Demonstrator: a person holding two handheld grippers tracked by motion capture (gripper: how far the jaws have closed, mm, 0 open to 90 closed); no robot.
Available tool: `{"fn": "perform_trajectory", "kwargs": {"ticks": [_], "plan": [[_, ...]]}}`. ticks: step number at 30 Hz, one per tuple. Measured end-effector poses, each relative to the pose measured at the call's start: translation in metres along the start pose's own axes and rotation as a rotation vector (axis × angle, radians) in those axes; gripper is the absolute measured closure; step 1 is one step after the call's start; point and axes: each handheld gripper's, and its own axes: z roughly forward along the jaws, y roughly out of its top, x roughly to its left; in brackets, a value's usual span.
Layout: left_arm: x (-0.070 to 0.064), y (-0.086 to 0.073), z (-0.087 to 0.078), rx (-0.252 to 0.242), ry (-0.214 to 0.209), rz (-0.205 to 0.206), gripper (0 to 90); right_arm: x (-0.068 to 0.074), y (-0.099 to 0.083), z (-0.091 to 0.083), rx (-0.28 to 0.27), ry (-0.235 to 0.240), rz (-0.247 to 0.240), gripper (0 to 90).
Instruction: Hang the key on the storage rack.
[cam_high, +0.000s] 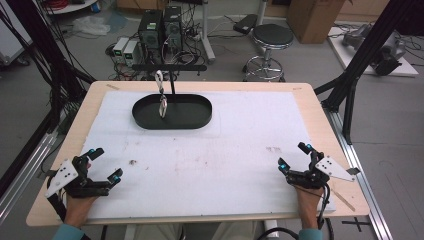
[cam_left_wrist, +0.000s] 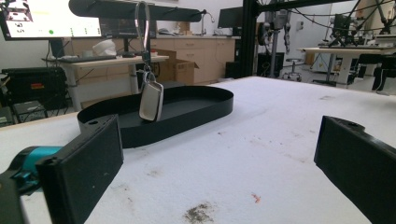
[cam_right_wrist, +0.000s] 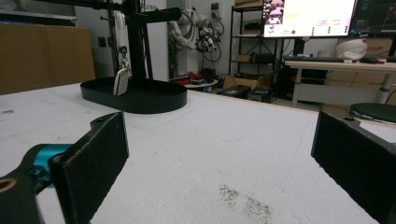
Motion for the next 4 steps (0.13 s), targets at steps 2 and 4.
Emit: {"fn": "perform_trajectory", "kwargs": {"ticks": [2,4], "plan": [[0.0001,0.0000,0.0000,0.002,0.001,0.001,1.7,0.0000,0.0000,-0.0001,0.001,-0.001,-0.002,3.4],[-0.0001,0.0001,-0.0001,0.004,0.001,0.005,1.7,0.0000,0.0000,0.0000,0.001,0.000,-0.003,3.4]]}}
